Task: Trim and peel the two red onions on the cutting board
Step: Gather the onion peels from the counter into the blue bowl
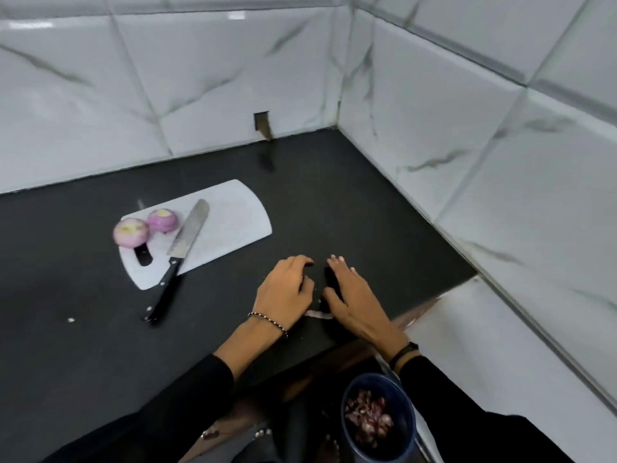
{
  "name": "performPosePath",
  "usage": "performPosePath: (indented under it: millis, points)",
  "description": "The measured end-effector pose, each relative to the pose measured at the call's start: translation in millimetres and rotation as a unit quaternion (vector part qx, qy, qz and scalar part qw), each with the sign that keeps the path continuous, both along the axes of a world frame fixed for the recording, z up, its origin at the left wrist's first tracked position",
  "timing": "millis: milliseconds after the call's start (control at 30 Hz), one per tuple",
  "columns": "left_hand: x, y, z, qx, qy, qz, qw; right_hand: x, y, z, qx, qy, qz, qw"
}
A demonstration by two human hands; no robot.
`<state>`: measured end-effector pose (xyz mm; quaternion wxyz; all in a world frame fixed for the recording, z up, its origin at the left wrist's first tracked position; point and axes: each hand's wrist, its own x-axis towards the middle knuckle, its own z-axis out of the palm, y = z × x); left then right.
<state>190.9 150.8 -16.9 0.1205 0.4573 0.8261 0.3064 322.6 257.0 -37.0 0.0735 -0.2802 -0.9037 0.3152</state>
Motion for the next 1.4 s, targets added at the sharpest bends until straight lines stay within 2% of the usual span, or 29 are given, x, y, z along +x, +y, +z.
performPosePath:
  millis: [67, 167, 267, 400, 500, 633, 767, 867, 933, 1033, 1167, 1300, 1400]
  points:
    - [-16, -15, -5, 0.0, 0.005, 0.023, 1.0, -9, -9, -4, 0.046, -0.044, 0.051, 0.997]
    - [-38, -35, -8, 0.0, -0.004, 0.059, 0.998, -21, -26, 5, 0.07, -0.05, 0.117, 0.989]
    - [-57, -47, -8, 0.019, -0.018, 0.09, 0.996, -38, -48, 4, 0.166, -0.056, 0.192, 0.966]
    - [-71, -57, -6, 0.024, -0.037, 0.117, 0.992, -69, -91, -13, 0.169, -0.064, 0.265, 0.947]
    - [-78, -61, -6, 0.018, -0.037, 0.117, 0.992, -94, -103, -18, 0.182, -0.087, 0.227, 0.953]
    - [-82, -65, -4, 0.011, -0.035, 0.117, 0.992, -112, -95, -17, 0.182, -0.125, 0.12, 0.968]
    - [-85, -65, -7, 0.003, -0.04, 0.116, 0.992, -104, -87, -21, 0.151, -0.15, -0.01, 0.977]
    - [-86, -63, -10, 0.007, -0.043, 0.104, 0.994, -83, -90, -16, 0.158, -0.177, -0.067, 0.969]
    - [-85, -61, -10, 0.015, -0.044, 0.094, 0.994, -66, -91, -10, 0.16, -0.199, -0.069, 0.964]
    - [-84, -58, -10, 0.022, -0.047, 0.072, 0.996, -42, -84, 0, 0.143, -0.167, -0.088, 0.971]
    - [-84, -53, -9, 0.007, -0.042, 0.029, 0.999, -28, -67, -2, 0.109, -0.178, -0.115, 0.971]
    - [-81, -52, -9, -0.022, -0.039, -0.008, 0.999, -22, -71, -1, 0.076, -0.138, -0.038, 0.987]
    - [-76, -51, -9, -0.063, -0.027, -0.042, 0.997, -16, -73, 9, -0.028, -0.103, 0.006, 0.994]
